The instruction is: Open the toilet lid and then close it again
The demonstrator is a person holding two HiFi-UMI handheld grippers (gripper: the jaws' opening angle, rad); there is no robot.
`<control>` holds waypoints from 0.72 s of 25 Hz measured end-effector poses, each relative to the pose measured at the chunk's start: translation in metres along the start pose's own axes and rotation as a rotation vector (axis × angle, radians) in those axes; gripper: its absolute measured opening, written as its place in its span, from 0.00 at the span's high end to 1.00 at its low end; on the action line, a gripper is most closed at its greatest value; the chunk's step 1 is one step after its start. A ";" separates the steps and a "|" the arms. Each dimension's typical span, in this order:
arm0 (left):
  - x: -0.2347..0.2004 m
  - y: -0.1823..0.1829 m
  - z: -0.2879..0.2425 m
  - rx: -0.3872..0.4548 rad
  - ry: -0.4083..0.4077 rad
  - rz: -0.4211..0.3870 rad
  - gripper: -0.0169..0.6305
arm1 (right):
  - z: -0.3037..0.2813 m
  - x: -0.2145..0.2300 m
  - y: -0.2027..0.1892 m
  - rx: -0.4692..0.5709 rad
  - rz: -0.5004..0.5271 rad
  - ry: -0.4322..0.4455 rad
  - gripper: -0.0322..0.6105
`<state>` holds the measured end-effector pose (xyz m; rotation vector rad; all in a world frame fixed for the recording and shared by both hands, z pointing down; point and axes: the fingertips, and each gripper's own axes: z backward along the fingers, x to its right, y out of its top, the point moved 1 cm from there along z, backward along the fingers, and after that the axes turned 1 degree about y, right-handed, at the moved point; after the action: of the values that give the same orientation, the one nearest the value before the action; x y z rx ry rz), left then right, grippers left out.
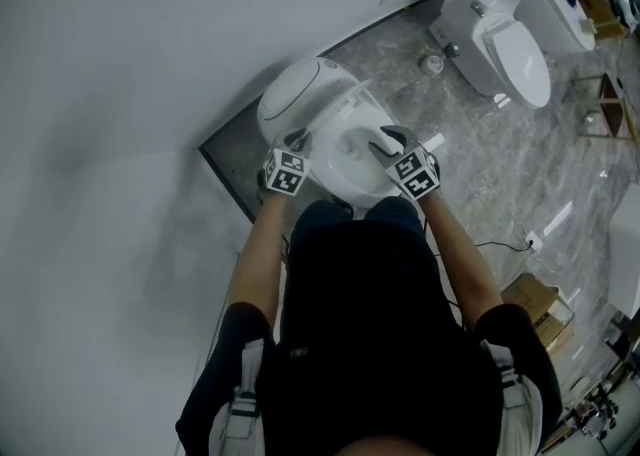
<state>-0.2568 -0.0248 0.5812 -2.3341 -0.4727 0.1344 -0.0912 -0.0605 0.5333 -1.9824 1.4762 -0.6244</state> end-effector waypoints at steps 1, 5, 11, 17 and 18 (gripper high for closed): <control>-0.004 0.001 0.001 0.003 0.002 0.007 0.90 | 0.005 -0.004 -0.006 0.005 -0.032 0.006 0.67; -0.022 0.003 0.002 0.009 0.018 0.053 0.91 | 0.021 -0.017 -0.029 0.016 -0.168 0.024 0.68; -0.044 0.004 0.001 0.052 0.022 0.162 0.90 | 0.039 -0.019 -0.063 -0.018 -0.272 0.007 0.68; -0.058 -0.001 -0.007 0.019 0.033 0.160 0.91 | 0.059 -0.006 -0.081 -0.020 -0.316 -0.043 0.68; -0.062 -0.001 -0.008 0.012 0.034 0.168 0.91 | 0.064 -0.005 -0.084 -0.018 -0.326 -0.051 0.68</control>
<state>-0.3124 -0.0524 0.5849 -2.3589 -0.2584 0.1766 0.0076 -0.0263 0.5454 -2.2571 1.1398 -0.6902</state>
